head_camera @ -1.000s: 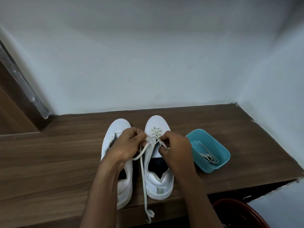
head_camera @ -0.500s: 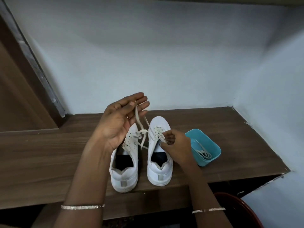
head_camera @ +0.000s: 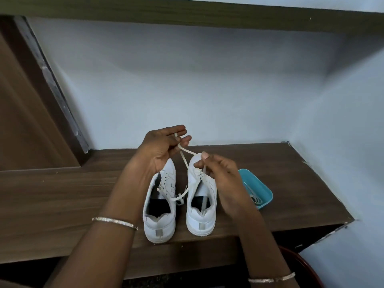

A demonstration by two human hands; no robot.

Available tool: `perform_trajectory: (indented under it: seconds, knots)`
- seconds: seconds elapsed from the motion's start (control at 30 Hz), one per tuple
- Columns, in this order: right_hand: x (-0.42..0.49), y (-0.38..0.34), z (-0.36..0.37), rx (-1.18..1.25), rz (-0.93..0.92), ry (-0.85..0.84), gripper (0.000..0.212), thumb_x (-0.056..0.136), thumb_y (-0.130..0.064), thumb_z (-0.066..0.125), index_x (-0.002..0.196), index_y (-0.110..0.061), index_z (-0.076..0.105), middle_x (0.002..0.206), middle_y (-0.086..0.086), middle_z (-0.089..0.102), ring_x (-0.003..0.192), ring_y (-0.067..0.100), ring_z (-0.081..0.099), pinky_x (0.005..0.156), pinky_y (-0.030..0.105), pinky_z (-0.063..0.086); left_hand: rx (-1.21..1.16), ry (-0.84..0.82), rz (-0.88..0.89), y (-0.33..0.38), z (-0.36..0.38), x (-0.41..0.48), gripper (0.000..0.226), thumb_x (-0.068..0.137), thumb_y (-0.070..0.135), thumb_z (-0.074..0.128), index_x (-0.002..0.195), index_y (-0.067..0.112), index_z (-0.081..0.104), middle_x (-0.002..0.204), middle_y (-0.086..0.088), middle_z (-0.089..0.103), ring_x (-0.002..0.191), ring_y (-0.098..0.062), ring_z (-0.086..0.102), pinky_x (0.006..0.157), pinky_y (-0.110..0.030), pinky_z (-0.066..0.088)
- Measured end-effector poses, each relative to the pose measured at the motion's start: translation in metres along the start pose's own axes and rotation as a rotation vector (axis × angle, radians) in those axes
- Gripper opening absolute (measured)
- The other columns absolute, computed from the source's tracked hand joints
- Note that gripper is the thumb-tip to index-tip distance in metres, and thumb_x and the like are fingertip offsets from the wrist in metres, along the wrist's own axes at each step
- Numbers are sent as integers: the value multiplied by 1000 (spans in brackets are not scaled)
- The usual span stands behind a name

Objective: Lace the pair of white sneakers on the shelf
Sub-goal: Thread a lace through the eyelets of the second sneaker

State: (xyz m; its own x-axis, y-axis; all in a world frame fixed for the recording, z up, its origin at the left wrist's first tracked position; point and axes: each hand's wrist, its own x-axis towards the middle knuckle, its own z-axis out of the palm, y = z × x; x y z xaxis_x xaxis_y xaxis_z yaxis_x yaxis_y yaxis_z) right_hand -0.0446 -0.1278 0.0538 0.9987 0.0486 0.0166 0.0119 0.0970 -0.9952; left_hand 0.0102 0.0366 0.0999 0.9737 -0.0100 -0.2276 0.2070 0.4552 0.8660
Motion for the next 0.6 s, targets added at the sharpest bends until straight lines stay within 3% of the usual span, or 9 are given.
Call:
perform_trajectory:
  seconds: [0.07,0.13,0.23,0.3,0.37,0.43,0.47,0.53,0.6]
  knots:
    - [2,-9,-12,104,99,-107,33,99,-27,59,73,-7,63,77,18,68,80,29,68,92,46,55,68,22,-32,1,-8,8,34,94,-21,42,113,-7,66,117,-19,68,83,-24,75,70,-24,62]
    - [1,-14,-22,130,213,-223,32,100,-30,57,75,-10,57,67,11,58,61,24,62,72,41,60,114,69,-34,-1,-15,17,33,93,-22,42,105,-5,67,116,-21,67,80,-24,74,73,-24,61]
    - [-1,-8,-43,16,284,-233,32,102,-35,53,82,-11,57,61,1,46,45,10,35,42,22,38,177,204,-26,-2,-29,28,33,93,-23,42,105,-6,67,108,-22,66,78,-25,69,61,-20,60]
    - [2,3,-57,-106,256,-187,31,104,-31,52,89,-8,67,61,-2,48,45,7,31,41,19,31,247,258,-56,-4,-39,32,33,94,-23,40,111,-10,65,97,-20,66,74,-24,67,54,-19,58]
    - [4,14,-65,-238,225,-121,29,105,-24,51,94,-11,74,64,-2,57,49,8,39,44,20,34,342,263,-103,-9,-48,37,30,94,-23,42,112,-12,64,88,-20,66,66,-22,68,53,-21,59]
    - [6,20,-65,-357,212,-65,27,106,-16,47,101,-15,74,74,0,69,58,10,52,51,22,40,609,250,-124,-16,-56,40,24,92,-19,50,108,-11,66,84,-19,67,58,-18,71,56,-25,60]
    - [7,22,-63,-395,206,-52,28,106,-11,44,108,-16,71,81,0,73,63,12,58,55,23,43,884,257,-119,-17,-57,37,20,90,-12,56,106,-7,68,87,-19,69,64,-20,72,61,-29,61]
    - [9,20,-56,-425,189,-44,25,105,-6,40,115,-15,62,92,3,75,72,18,68,60,27,50,1496,310,-17,-19,-52,27,23,90,15,66,110,4,66,110,-17,64,98,-30,67,77,-35,55]
    - [11,17,-46,-446,156,-7,11,104,-5,45,108,-10,54,94,7,75,78,25,72,64,31,56,1612,328,240,-23,-35,14,38,92,37,66,120,12,62,125,-16,51,116,-35,53,92,-41,48]
